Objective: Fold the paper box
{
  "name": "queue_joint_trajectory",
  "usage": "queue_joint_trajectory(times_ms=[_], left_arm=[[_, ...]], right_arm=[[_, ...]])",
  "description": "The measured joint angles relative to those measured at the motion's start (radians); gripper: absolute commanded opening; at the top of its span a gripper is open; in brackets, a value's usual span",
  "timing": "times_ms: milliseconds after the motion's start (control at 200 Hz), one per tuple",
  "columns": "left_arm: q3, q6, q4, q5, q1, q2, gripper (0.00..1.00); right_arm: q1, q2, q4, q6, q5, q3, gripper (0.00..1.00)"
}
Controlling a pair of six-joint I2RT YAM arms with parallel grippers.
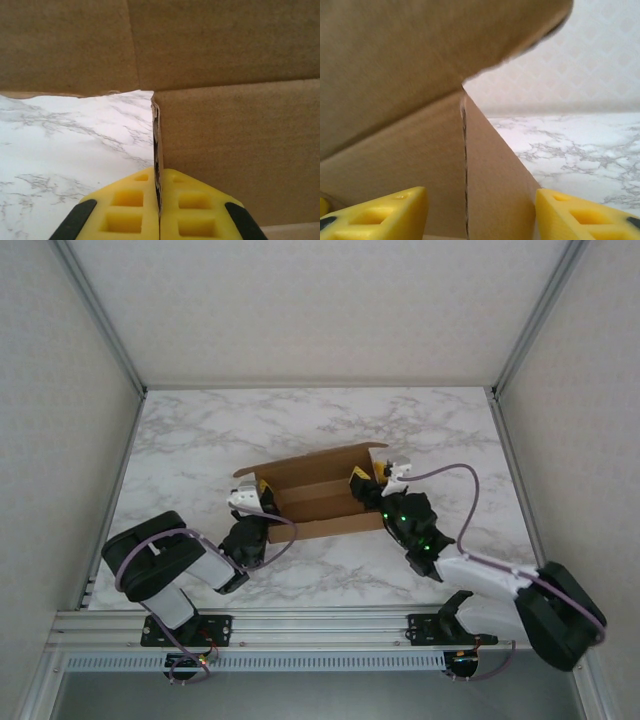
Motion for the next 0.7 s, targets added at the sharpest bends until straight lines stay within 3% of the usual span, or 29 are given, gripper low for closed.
queue_joint_trajectory(times_ms=[195, 491, 701], left_arm=[[0.014, 0.032, 0.037, -0.003, -0.051, 0.037, 0.00], [0.080, 0.075, 0.055, -0.100, -0.124, 0.103, 0.00], [0.114, 0.083, 0.056, -0.161, -0.147, 0.147, 0.00]], right_arm=[[-0.014, -0.158, -0.157, -0.011, -0.013, -0.018, 0.60], [-0.025, -0.351, -0.366, -0.014, -0.019, -0.065, 0.60], [-0.025, -0.554, -0.545, -0.022, -0.148, -0.056, 0.55]])
